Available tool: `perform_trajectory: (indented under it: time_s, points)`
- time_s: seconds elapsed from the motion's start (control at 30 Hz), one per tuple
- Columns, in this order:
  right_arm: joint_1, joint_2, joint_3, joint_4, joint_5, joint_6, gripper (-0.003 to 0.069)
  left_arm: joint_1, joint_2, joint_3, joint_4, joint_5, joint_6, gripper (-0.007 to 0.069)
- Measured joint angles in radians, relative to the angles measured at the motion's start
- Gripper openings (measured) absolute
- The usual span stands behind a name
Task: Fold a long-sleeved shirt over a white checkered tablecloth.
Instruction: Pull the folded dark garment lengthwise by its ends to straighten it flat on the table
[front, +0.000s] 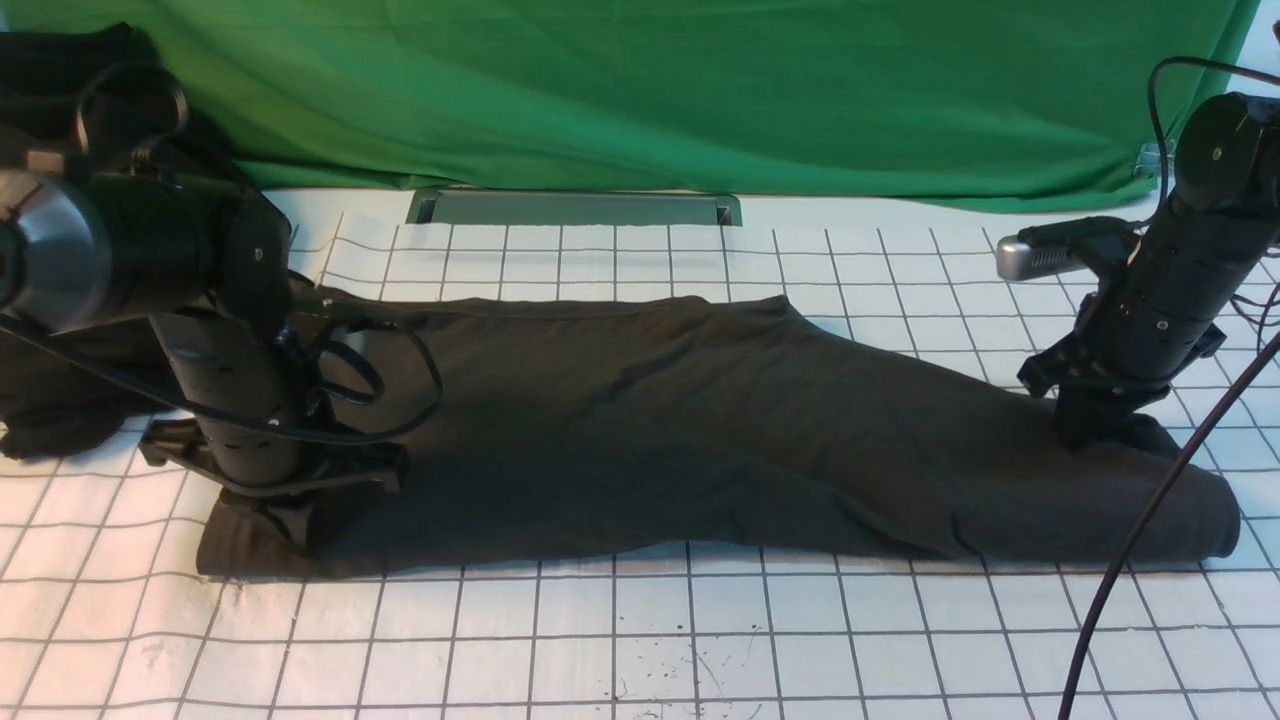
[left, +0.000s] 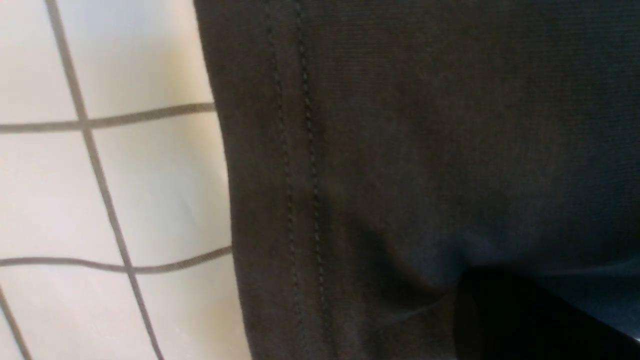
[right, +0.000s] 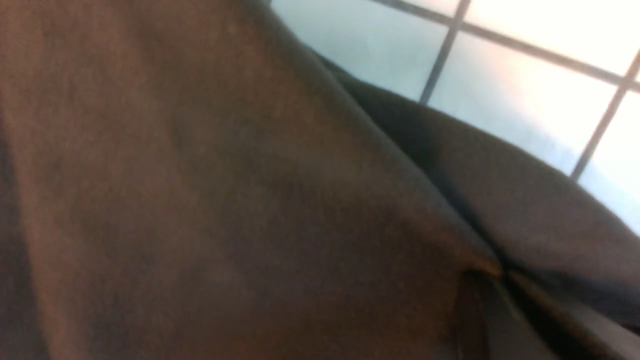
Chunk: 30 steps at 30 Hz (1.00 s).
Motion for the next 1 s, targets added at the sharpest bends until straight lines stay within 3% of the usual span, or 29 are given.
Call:
perform_trajectory:
  time_s: [0.67, 0.77, 0.8, 0.87, 0.93, 1.0]
  points:
    - [-0.021, -0.009, -0.081, -0.104, -0.081, 0.031, 0.0027, 0.001, 0.000, 0.000, -0.047, -0.014, 0.001, -0.0005]
    - [-0.029, 0.004, -0.081, -0.119, -0.113, 0.058, 0.0091, 0.001, 0.000, 0.000, -0.047, -0.009, 0.002, -0.0005]
    - [-0.031, 0.002, -0.086, -0.124, -0.110, 0.085, 0.0182, 0.001, 0.000, 0.000, -0.047, -0.006, 0.003, -0.0005]
    - [-0.031, -0.002, -0.095, -0.126, -0.097, 0.097, 0.0259, 0.001, 0.000, 0.000, -0.047, -0.004, 0.003, -0.0005]
    - [-0.031, -0.020, -0.137, -0.126, -0.003, 0.123, 0.0426, 0.001, -0.012, 0.001, -0.046, 0.008, 0.003, -0.0005]
    - [-0.036, -0.040, -0.144, -0.125, 0.048, 0.135, 0.0482, 0.001, -0.031, 0.002, -0.046, 0.011, 0.003, -0.0005]
